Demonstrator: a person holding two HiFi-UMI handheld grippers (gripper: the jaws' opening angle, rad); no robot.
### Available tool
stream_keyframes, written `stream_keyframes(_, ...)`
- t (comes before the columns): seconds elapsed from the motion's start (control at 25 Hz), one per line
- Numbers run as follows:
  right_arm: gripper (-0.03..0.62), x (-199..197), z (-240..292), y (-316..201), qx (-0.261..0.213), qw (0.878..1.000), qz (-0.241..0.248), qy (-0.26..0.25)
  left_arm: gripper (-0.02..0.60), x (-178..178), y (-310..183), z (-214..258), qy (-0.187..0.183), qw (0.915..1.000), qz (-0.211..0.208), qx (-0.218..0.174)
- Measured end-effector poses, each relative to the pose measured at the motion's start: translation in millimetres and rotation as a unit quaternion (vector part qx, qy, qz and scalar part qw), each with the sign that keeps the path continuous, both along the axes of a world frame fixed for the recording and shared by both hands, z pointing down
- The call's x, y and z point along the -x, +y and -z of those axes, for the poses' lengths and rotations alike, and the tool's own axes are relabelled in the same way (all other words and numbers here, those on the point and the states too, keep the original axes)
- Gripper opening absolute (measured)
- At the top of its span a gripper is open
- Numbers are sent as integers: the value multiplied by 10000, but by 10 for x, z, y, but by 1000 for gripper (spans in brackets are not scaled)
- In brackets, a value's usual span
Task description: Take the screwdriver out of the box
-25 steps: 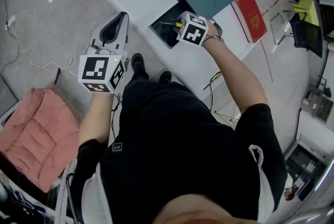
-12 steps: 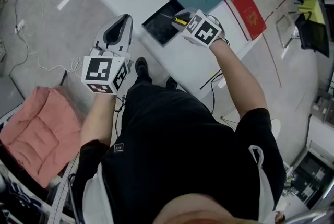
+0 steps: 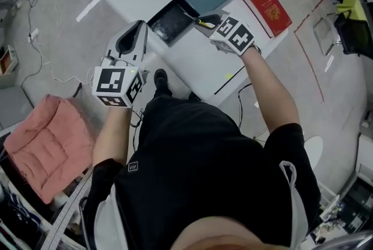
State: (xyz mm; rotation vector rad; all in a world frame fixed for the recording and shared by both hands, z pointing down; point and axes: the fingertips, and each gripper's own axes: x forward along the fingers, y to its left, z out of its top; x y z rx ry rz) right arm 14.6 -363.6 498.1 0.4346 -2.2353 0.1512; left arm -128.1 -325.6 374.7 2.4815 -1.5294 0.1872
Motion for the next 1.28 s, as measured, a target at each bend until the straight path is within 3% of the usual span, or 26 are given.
stream_keyframes(0.44, 83, -778, 358, 486, -198, 9973, -267, -657, 25, -550, 474, 308, -104, 9998, 71, -129)
stream_keyframes(0.8, 83, -1221, 846, 804, -116, 9827, -674, -1720, 25, -741, 736, 418, -166, 9995, 225, -152)
stream_keyframes(1.0, 83, -1278, 1097, 975, -177, 9729, -936, -2109, 25, -638, 879, 485, -136, 9993, 259, -213)
stream_keyframes(1.28, 83, -978, 1363, 1116, -286, 9636, -1165, -2391, 25, -268, 970, 607, -253, 9987, 99, -421)
